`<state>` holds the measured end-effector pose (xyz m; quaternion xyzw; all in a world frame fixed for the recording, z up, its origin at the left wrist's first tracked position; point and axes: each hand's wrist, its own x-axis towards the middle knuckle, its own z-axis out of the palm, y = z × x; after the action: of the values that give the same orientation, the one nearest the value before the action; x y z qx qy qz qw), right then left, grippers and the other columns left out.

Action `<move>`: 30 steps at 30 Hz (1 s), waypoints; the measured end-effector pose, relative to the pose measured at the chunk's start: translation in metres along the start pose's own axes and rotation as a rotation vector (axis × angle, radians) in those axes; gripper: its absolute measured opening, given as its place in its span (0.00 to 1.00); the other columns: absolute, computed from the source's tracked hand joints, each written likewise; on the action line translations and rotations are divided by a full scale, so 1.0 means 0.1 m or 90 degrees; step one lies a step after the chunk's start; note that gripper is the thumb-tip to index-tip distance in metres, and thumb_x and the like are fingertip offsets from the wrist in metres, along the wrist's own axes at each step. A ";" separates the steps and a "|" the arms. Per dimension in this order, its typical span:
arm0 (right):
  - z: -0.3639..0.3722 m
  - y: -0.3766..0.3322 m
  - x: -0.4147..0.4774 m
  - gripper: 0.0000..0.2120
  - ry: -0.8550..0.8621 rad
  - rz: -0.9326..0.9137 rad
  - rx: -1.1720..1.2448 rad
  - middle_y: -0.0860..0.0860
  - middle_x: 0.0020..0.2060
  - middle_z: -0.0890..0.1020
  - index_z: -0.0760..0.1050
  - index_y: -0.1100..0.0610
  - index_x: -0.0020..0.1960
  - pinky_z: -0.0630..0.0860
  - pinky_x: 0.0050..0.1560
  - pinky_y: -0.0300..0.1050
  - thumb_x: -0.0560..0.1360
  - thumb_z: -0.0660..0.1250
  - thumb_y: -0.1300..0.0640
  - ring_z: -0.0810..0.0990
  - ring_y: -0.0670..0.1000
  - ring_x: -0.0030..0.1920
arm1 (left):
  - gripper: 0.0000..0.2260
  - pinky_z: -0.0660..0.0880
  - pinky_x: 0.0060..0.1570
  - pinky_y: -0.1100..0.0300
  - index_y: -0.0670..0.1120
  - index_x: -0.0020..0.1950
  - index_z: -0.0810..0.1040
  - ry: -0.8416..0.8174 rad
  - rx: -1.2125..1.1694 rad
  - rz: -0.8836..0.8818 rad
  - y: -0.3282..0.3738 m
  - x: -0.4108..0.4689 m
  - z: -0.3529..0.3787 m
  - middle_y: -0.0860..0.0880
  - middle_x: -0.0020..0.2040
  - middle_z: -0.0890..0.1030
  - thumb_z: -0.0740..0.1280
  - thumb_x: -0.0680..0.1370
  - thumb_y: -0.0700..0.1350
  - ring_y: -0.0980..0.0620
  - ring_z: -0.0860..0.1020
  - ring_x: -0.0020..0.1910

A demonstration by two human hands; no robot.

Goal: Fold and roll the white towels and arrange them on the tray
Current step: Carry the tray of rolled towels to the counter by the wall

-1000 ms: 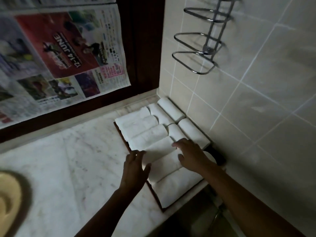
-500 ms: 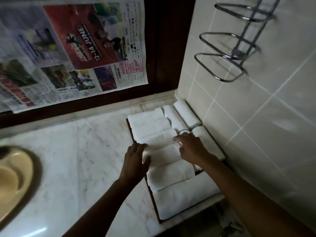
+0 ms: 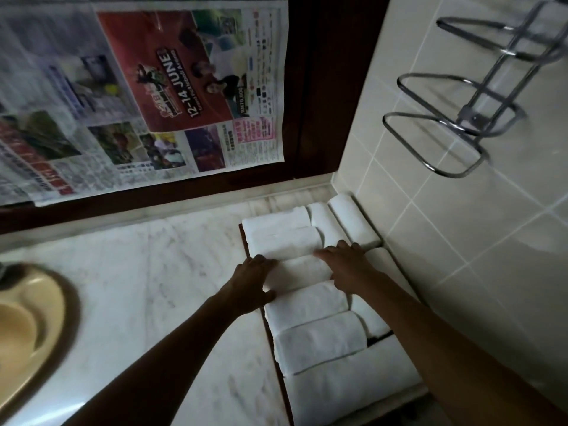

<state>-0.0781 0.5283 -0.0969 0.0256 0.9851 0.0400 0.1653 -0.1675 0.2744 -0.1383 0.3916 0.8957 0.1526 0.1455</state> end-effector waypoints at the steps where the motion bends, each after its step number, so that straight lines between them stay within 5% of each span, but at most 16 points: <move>1: -0.01 0.00 0.02 0.34 -0.011 -0.001 0.002 0.48 0.71 0.73 0.61 0.48 0.79 0.66 0.67 0.57 0.77 0.65 0.64 0.68 0.55 0.69 | 0.34 0.72 0.63 0.50 0.50 0.78 0.67 0.008 -0.007 -0.001 0.00 -0.01 0.01 0.48 0.68 0.73 0.73 0.74 0.55 0.44 0.73 0.64; 6: -0.17 0.08 0.11 0.35 -0.053 -0.007 0.080 0.50 0.69 0.75 0.65 0.47 0.78 0.66 0.66 0.54 0.72 0.65 0.63 0.71 0.56 0.67 | 0.32 0.74 0.63 0.48 0.51 0.75 0.71 0.046 -0.084 -0.015 -0.01 -0.03 0.00 0.50 0.67 0.76 0.71 0.72 0.58 0.46 0.75 0.64; 10: -0.24 0.11 0.29 0.30 0.120 0.049 0.200 0.50 0.69 0.74 0.65 0.48 0.76 0.72 0.62 0.54 0.76 0.67 0.61 0.74 0.56 0.66 | 0.24 0.76 0.60 0.47 0.47 0.69 0.76 0.195 -0.159 -0.068 -0.08 0.09 -0.12 0.47 0.62 0.77 0.72 0.75 0.53 0.45 0.77 0.60; 14: -0.18 0.05 0.47 0.32 0.081 0.029 0.106 0.47 0.74 0.69 0.63 0.46 0.78 0.68 0.63 0.55 0.77 0.65 0.60 0.69 0.56 0.69 | 0.28 0.72 0.63 0.46 0.47 0.76 0.69 0.132 -0.069 -0.092 -0.16 0.22 -0.16 0.47 0.71 0.72 0.70 0.78 0.52 0.43 0.72 0.66; 19: -0.33 0.07 0.67 0.30 0.012 0.029 0.101 0.46 0.68 0.74 0.70 0.45 0.73 0.64 0.66 0.56 0.72 0.66 0.59 0.68 0.54 0.69 | 0.18 0.71 0.58 0.49 0.49 0.68 0.76 0.166 -0.068 -0.094 -0.24 0.33 -0.21 0.49 0.62 0.77 0.68 0.79 0.52 0.45 0.74 0.60; 23: -0.41 0.17 0.95 0.25 0.131 0.044 0.174 0.49 0.68 0.75 0.72 0.48 0.73 0.66 0.64 0.54 0.77 0.66 0.61 0.70 0.56 0.68 | 0.18 0.73 0.59 0.46 0.47 0.68 0.75 0.235 -0.097 -0.124 -0.34 0.55 -0.36 0.46 0.62 0.77 0.70 0.79 0.49 0.44 0.75 0.60; 26: -0.41 0.19 1.17 0.28 0.140 -0.017 0.154 0.47 0.75 0.69 0.67 0.48 0.78 0.70 0.63 0.54 0.79 0.67 0.59 0.69 0.57 0.68 | 0.26 0.72 0.65 0.43 0.48 0.76 0.68 0.167 -0.105 -0.136 -0.46 0.76 -0.46 0.45 0.73 0.71 0.70 0.80 0.48 0.42 0.71 0.69; 30: -0.32 0.19 1.36 0.24 0.127 -0.060 0.079 0.45 0.72 0.74 0.70 0.46 0.76 0.70 0.61 0.53 0.80 0.68 0.54 0.70 0.55 0.66 | 0.28 0.65 0.70 0.45 0.52 0.80 0.63 0.038 -0.050 -0.092 -0.56 0.94 -0.47 0.47 0.77 0.67 0.67 0.81 0.51 0.43 0.66 0.74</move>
<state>-0.2166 0.5539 -0.1089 -0.0149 0.9973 -0.0268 0.0666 -0.2831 0.3004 -0.1304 0.3155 0.9188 0.1881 0.1447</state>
